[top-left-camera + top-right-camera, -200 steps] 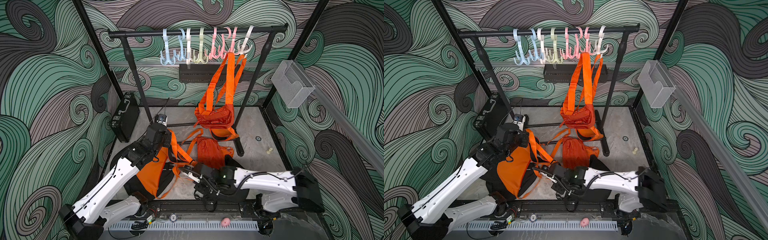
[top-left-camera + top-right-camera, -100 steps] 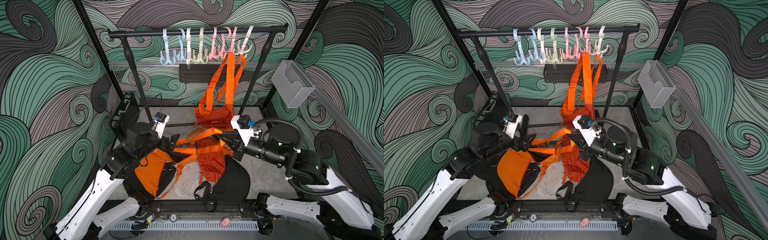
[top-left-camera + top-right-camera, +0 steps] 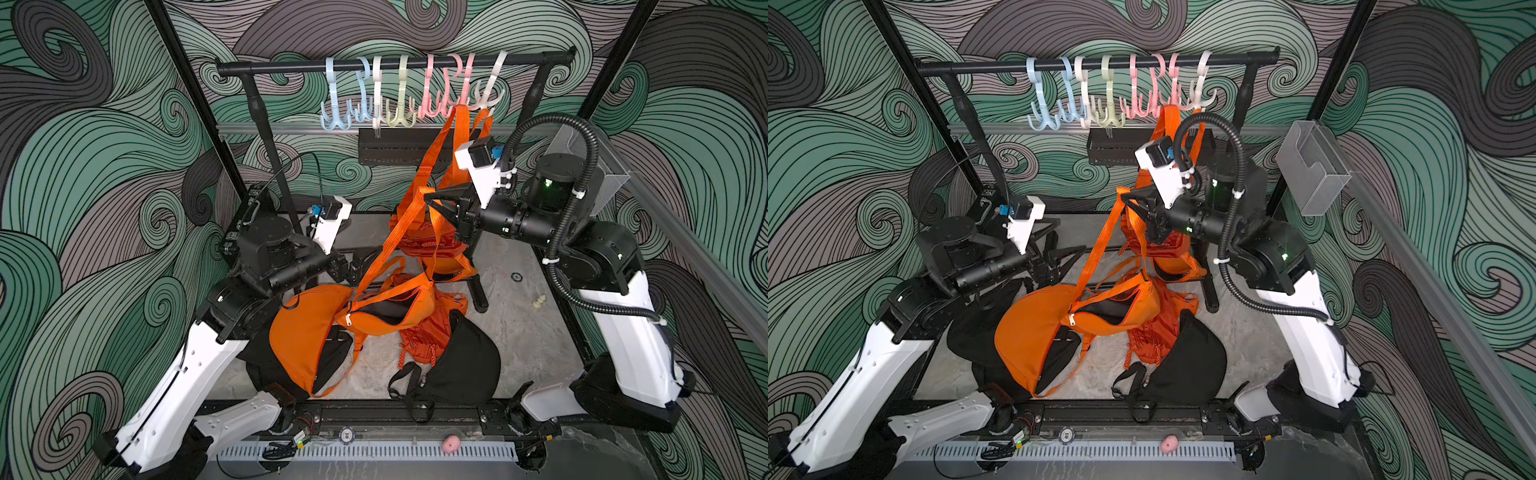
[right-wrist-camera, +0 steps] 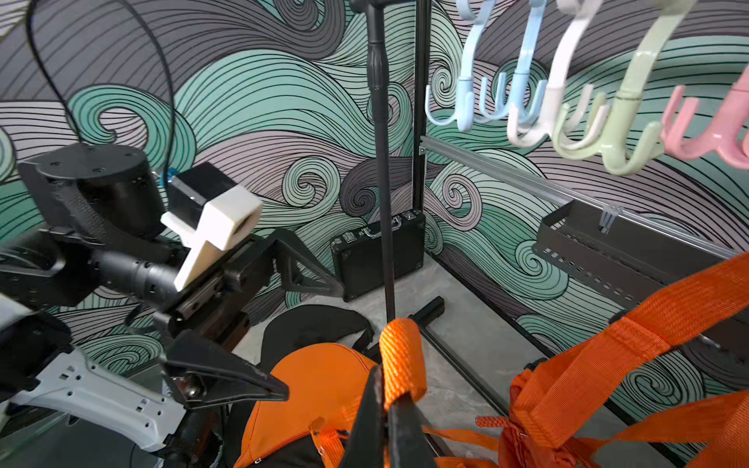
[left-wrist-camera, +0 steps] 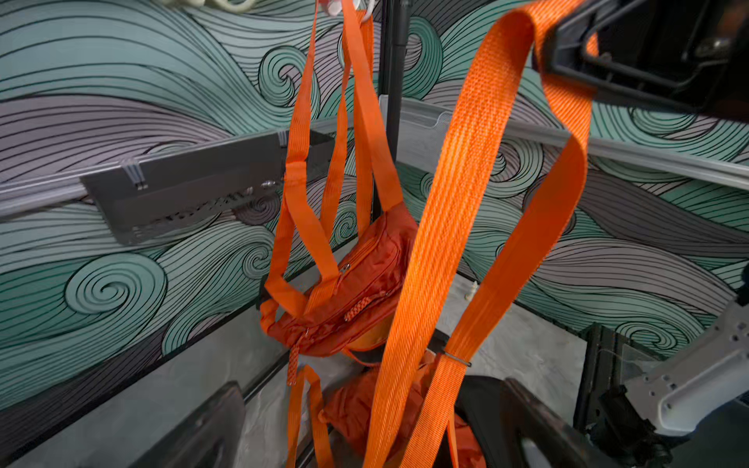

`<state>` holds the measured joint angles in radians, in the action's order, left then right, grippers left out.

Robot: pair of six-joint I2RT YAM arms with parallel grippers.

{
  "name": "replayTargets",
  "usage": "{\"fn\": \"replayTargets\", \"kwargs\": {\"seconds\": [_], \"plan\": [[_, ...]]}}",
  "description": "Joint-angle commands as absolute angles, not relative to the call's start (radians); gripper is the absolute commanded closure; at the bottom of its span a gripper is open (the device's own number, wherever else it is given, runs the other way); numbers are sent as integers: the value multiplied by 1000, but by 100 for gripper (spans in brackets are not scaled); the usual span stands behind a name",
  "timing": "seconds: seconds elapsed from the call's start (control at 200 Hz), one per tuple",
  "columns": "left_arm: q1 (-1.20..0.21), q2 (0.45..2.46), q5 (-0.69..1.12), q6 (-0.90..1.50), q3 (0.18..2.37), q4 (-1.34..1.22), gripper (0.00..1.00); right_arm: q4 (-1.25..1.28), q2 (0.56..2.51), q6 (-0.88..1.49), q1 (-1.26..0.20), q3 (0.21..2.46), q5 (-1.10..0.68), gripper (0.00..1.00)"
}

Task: Hang the bag on a hook
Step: Pick up the bag from the bag, then hang the bag on the hook.

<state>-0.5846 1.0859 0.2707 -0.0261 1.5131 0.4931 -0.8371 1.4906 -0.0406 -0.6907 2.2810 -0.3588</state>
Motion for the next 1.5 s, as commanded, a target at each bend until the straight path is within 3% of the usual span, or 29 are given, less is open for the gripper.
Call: {"fn": "replayTargets", "kwargs": {"seconds": [0.0,0.175,0.33,0.475,0.841,1.296,1.401,1.496], "plan": [[-581,1173,320,-31,1557,418,1,-880,1528,-38,-667,2376,-501,100],[-581,1335,381,-24,1671,382,2,-892,1593,-17,-612,2483,-634,100],[-580,1459,436,-15,1776,359,9,-892,1617,-5,-563,2538,-674,100],[-581,1525,505,27,1835,330,9,-882,1641,14,-516,2569,-709,100],[-580,1351,428,-20,1642,285,2,-859,1663,22,-461,2541,-710,100],[-581,1554,515,60,1787,222,2,-766,1662,110,-460,2537,-867,100],[-581,1592,508,53,1827,239,7,-762,1653,119,-460,2529,-888,100],[-580,1597,474,31,1838,250,22,-751,1637,118,-451,2510,-882,100]]}}
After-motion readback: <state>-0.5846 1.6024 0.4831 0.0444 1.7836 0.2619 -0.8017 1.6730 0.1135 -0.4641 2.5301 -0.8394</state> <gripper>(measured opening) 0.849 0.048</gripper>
